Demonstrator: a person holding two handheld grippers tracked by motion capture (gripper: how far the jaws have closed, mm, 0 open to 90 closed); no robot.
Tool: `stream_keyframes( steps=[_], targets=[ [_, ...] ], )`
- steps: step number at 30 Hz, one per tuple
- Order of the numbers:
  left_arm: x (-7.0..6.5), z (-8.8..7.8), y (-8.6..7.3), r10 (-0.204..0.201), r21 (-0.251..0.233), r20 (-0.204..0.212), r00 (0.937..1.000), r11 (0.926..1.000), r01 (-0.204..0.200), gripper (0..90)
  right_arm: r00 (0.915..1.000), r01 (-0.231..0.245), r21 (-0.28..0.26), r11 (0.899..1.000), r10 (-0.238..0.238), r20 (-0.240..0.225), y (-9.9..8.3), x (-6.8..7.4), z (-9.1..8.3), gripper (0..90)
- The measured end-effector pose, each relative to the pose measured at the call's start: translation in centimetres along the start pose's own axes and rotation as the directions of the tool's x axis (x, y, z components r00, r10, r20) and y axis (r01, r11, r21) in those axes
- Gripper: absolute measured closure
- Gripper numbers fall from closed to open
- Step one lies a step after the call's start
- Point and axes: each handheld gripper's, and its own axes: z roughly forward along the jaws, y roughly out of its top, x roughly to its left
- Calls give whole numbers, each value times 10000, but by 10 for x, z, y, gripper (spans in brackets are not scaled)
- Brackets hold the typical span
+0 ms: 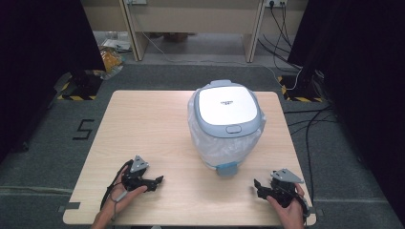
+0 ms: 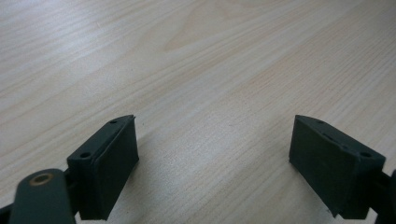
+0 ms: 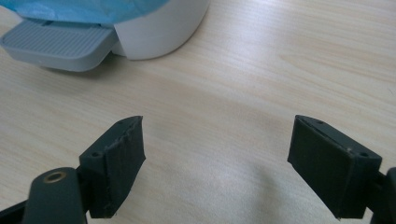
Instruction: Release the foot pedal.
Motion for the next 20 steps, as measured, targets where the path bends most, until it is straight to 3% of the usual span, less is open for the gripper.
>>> stream_keyframes(
  steps=[3,6,20],
  targets=[
    [0,0,0,-1,-2,2,10000,10000,1,148,10000,-3,118,9999,3,2,-3,-1,2,187],
    [0,0,0,2,-3,-2,10000,10000,-2,148,10000,-34,628,9980,36,-32,-8,-2,8,178],
    [0,0,0,18,-18,-23,10000,10000,-18,147,9996,-50,744,9972,71,-283,-7,-3,9,140]
  ],
)
